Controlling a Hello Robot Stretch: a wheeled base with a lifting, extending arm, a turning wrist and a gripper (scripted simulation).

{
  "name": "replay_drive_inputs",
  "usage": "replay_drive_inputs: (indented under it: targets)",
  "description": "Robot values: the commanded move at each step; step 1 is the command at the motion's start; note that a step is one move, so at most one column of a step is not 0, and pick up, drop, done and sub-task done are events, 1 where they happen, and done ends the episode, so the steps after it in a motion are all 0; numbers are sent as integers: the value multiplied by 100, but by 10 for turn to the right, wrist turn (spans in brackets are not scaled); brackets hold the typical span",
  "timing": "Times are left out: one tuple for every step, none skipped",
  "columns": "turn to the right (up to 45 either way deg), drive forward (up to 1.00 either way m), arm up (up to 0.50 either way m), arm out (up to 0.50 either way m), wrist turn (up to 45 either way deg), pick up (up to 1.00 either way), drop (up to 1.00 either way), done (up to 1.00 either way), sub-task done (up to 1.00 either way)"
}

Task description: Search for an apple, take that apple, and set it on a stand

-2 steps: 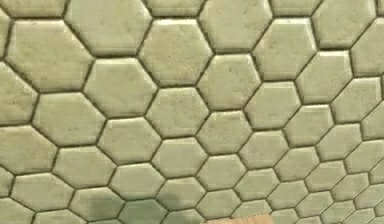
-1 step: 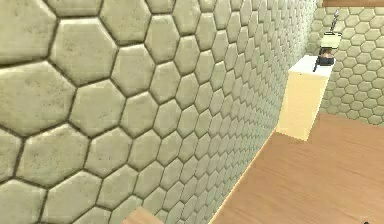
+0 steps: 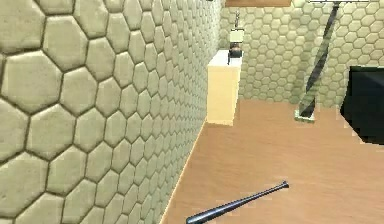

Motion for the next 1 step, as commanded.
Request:
replay_drive_inputs:
  targets:
    - [0,15,0,0,0,0,0,0,0]
